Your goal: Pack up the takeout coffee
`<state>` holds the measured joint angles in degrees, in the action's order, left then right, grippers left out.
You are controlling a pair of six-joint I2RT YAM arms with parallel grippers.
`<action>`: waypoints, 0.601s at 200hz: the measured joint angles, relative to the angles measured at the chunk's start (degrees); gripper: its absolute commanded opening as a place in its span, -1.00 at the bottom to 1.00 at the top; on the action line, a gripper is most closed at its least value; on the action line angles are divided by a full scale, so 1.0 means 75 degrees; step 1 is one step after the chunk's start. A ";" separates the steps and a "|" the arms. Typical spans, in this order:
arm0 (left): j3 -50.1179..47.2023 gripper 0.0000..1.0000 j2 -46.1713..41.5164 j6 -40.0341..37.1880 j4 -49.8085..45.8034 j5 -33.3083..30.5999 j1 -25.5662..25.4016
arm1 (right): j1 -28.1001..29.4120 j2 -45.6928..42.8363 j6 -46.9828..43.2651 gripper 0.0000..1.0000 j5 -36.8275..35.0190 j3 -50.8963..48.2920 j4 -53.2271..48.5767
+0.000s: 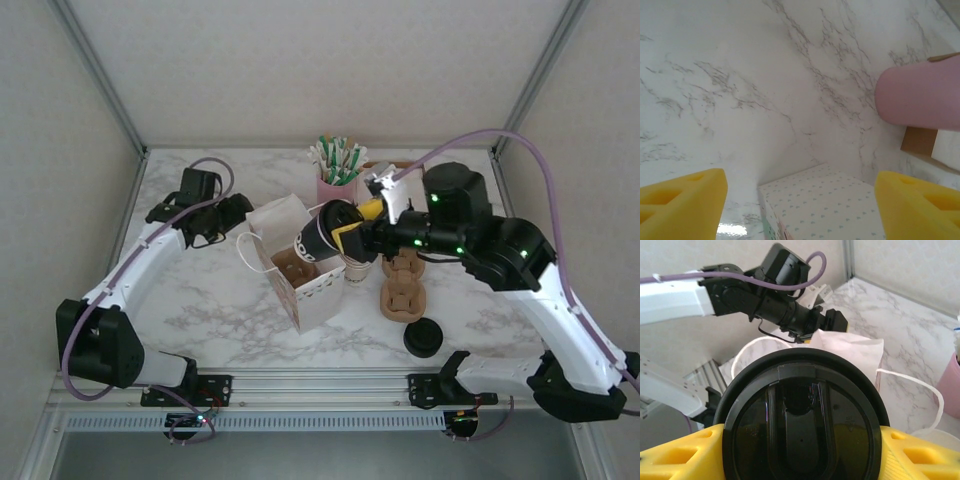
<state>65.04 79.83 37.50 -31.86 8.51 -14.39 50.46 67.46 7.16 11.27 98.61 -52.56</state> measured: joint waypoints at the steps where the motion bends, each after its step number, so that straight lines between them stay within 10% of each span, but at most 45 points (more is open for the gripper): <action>1: -0.0006 0.55 0.0000 0.0000 0.0003 0.0000 -0.0009 | 0.0015 0.0026 -0.0006 0.09 -0.0026 0.0012 -0.0012; 120: -0.0959 0.57 -0.0746 0.0125 0.0198 0.0175 -0.0323 | 0.1163 0.1909 -0.0009 0.11 -0.2078 0.1241 -0.1017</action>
<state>57.84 74.24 38.44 -30.37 9.82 -16.82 59.18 81.78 7.09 -4.32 107.92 -60.18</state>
